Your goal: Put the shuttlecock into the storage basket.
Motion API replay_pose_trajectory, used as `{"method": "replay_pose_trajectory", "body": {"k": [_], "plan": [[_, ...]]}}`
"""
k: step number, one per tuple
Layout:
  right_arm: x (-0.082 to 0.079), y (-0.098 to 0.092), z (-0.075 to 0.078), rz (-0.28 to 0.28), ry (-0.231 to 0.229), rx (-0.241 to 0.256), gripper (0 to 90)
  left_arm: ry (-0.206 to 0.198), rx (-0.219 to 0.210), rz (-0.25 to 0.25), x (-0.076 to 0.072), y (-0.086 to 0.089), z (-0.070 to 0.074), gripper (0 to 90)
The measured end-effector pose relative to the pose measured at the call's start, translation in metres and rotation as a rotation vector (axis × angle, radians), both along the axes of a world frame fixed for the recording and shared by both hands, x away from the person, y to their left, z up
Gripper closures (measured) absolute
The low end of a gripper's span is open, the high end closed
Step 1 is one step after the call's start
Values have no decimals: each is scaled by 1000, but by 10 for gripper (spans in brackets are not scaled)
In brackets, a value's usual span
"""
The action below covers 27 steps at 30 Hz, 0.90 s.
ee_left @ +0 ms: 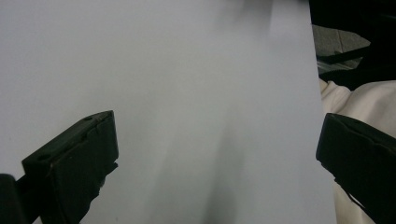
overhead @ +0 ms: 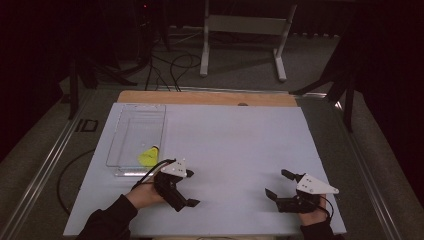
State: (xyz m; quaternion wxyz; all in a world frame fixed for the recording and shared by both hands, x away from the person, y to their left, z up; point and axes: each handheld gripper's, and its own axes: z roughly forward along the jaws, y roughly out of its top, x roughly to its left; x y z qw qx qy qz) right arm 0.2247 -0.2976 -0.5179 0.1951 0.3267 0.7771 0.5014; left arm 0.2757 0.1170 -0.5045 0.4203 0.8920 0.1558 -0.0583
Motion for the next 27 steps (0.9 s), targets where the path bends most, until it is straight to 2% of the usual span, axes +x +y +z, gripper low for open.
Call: {"method": "replay_pose_trajectory", "body": {"k": [3, 16, 20, 24, 27], "plan": [[0, 0, 0, 0, 2, 0, 100, -5, 0, 12, -3, 5, -3, 0], [0, 0, -1, 10, -2, -10, 100, -27, -91, 61, -15, 32, -9, 0], [0, 1, -1, 9, 2, -7, 100, -44, -92, 82, -18, 38, -11, 0], [0, 1, -1, 12, -3, -10, 100, -45, -90, 101, -21, 44, -11, 0], [0, 1, 0, 11, -3, -10, 100, -45, -106, 116, -23, 51, -12, 0]]}}
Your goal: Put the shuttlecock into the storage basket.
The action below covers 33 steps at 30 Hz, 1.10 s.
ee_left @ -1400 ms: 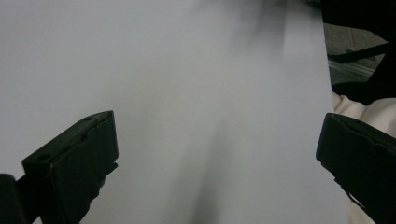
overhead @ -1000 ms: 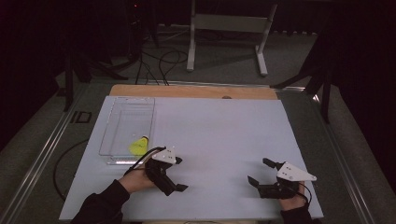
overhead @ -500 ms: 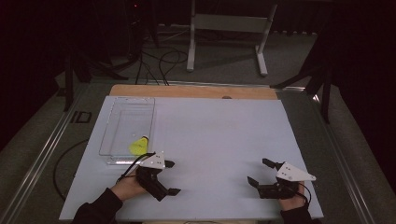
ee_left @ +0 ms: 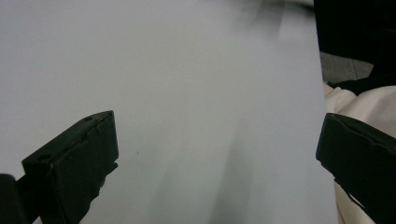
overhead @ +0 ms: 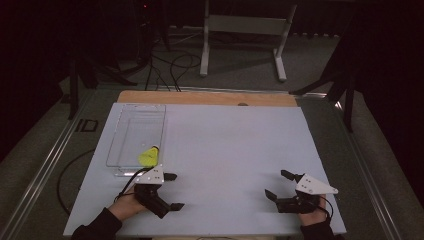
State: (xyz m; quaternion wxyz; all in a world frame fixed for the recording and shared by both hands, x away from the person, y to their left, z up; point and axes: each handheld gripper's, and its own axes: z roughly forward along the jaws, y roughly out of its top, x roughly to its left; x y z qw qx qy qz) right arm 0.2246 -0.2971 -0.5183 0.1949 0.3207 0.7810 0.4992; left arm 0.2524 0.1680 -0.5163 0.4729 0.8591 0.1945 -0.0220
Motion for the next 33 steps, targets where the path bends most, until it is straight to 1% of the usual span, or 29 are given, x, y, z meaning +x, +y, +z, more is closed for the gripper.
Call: {"method": "replay_pose_trajectory", "body": {"k": [3, 4, 7, 10, 12, 17, 19, 21, 22, 25, 29, 31, 33], "plan": [[0, 0, 0, 1, 2, 0, 100, 0, -22, 19, -2, 9, 0, 0], [0, 0, 0, 0, 6, 1, 100, -1, -25, 22, -3, 12, -1, 0], [0, 1, 0, 1, 5, 0, 100, -5, -32, 52, -6, 21, -1, 0], [0, 0, 0, 2, 5, 3, 100, 2, -38, 75, -7, 28, -2, 0], [0, 0, -1, -2, 9, -2, 100, -7, -28, 94, -7, 33, -3, 0], [0, 1, 0, -1, 3, -3, 100, -12, -13, 134, -9, 39, -4, 0], [0, 1, 0, -4, 8, -2, 100, -17, -3, 163, -10, 40, -5, 0], [0, 0, 0, -3, 10, -2, 100, -2, -25, 184, -11, 44, -6, 0], [0, 1, 0, -4, 11, -2, 99, -4, -28, 200, -11, 45, -7, 0], [0, 1, -1, -3, 12, -2, 100, 1, -13, 222, -11, 48, -9, 0], [0, 0, -1, -3, 9, -5, 100, -22, 26, 256, -13, 48, -11, 0], [0, 0, -1, -3, 7, -5, 100, -23, 40, 262, -13, 48, -11, 0], [1, 0, -1, -2, 7, -4, 100, -23, 41, 265, -13, 49, -12, 0]]}}
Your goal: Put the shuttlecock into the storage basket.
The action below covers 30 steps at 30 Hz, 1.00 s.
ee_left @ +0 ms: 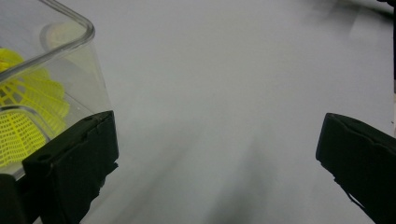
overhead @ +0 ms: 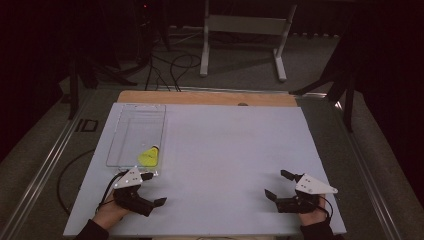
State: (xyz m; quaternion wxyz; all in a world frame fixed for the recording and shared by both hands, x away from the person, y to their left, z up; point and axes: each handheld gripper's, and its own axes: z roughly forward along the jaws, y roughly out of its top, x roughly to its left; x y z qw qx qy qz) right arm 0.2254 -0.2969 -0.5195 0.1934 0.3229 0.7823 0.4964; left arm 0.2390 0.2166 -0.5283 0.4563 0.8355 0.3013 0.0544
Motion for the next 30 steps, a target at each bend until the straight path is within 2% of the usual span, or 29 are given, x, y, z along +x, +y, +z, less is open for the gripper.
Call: {"method": "replay_pose_trajectory", "body": {"k": [4, 8, 11, 15, 19, 30], "plan": [[0, 1, -1, 3, 5, -1, 100, -4, 10, 4, 0, 0, 0, 0], [0, 1, 0, 1, 6, -2, 100, -5, 45, 35, -1, -2, 0, 0], [0, 1, -1, 3, 8, -5, 100, -2, 62, 40, -2, -3, 0, 0], [0, 1, -1, 3, 10, -7, 100, 26, 77, 41, -2, -6, -2, 0], [1, 1, -2, 4, 13, -10, 100, 53, 71, 38, -1, -6, -4, 0], [1, 1, -3, 4, 15, -9, 100, 52, 77, 39, -2, -8, -5, 0]]}}
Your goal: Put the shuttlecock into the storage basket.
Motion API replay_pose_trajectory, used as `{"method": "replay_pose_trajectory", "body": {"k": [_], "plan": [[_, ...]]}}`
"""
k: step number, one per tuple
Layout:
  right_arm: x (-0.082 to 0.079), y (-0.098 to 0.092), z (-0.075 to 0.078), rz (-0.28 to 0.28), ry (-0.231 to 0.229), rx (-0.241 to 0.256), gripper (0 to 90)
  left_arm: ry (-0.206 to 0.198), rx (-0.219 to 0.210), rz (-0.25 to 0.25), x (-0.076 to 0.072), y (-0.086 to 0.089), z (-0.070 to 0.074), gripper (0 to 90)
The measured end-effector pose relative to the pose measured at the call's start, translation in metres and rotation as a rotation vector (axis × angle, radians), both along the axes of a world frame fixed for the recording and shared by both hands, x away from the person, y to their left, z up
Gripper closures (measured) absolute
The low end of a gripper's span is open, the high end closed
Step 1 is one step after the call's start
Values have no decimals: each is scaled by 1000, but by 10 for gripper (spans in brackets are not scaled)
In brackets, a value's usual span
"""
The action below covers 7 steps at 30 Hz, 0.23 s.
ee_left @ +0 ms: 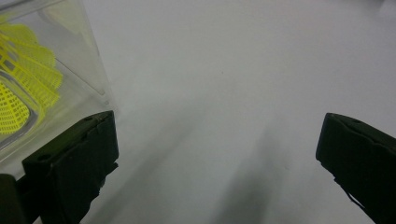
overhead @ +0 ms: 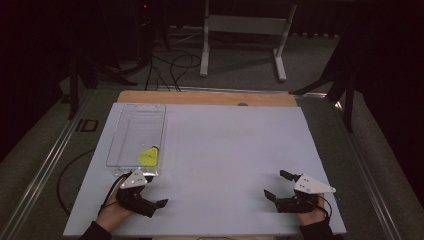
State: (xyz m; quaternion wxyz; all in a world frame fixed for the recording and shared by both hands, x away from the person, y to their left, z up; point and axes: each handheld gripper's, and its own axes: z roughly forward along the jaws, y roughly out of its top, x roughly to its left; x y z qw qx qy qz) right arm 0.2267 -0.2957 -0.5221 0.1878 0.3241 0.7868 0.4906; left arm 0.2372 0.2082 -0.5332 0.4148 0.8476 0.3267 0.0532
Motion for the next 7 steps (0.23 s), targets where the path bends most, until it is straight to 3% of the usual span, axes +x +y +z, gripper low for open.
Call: {"method": "replay_pose_trajectory", "body": {"k": [7], "plan": [[0, 0, 0, -1, 3, 1, 100, 4, -6, -7, 0, 0, 0, 1]]}}
